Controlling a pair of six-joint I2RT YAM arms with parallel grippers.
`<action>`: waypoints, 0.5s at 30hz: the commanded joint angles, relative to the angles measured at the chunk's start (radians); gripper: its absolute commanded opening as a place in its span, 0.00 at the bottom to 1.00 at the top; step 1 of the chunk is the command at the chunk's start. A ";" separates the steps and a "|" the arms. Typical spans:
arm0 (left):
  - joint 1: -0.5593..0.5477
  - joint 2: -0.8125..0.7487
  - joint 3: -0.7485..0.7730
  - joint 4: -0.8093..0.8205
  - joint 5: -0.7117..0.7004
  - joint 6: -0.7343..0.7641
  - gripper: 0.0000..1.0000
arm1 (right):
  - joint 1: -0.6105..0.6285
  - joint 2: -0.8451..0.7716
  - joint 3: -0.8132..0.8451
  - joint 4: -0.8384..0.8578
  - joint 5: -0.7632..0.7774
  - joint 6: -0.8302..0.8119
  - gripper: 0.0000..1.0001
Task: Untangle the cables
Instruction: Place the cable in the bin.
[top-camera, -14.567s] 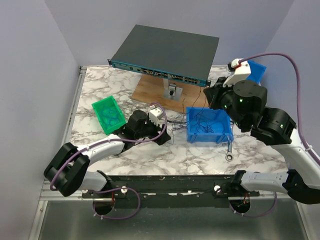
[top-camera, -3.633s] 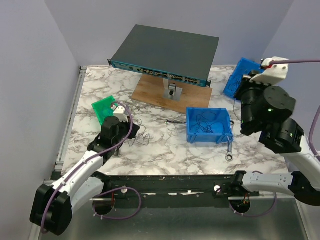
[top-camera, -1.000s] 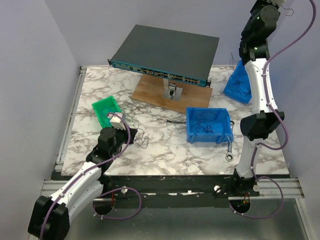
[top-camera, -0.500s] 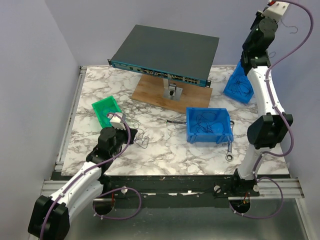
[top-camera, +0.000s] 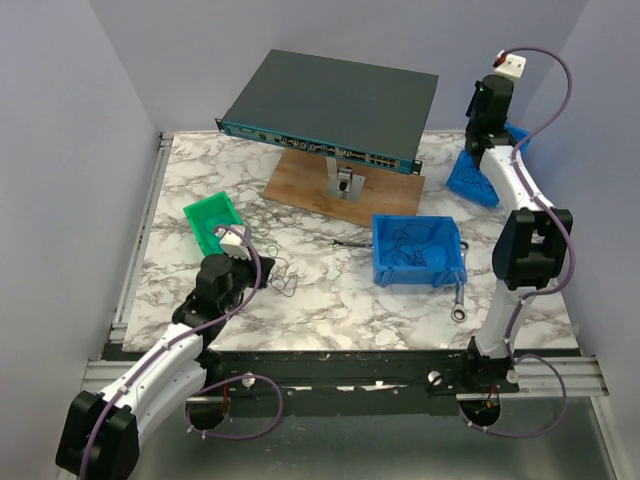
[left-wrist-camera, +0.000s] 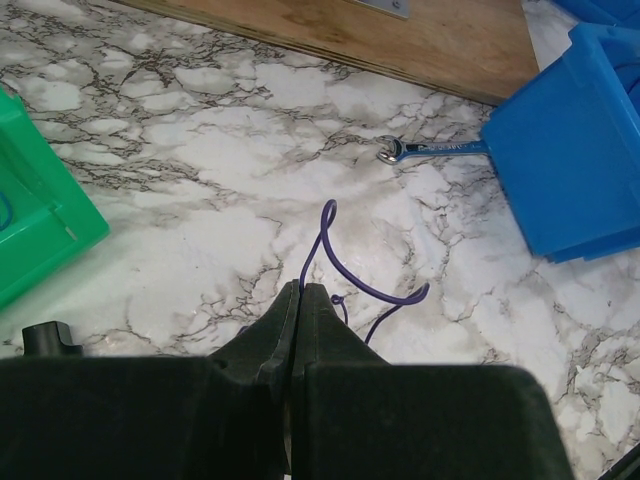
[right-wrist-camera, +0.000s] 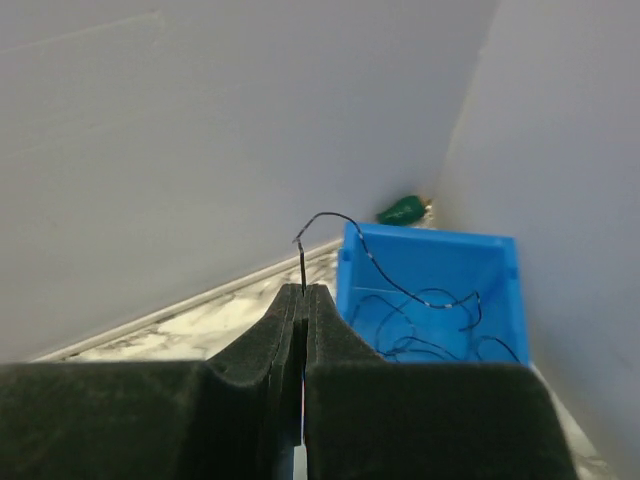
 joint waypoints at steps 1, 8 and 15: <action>-0.003 -0.026 0.003 0.001 -0.016 -0.005 0.00 | -0.056 0.126 0.128 -0.240 -0.175 0.155 0.01; -0.003 -0.049 -0.009 0.004 -0.020 -0.003 0.00 | -0.122 0.209 0.109 -0.251 -0.183 0.235 0.01; -0.003 0.007 0.012 0.023 0.022 0.007 0.00 | -0.145 0.292 0.133 -0.312 -0.041 0.273 0.01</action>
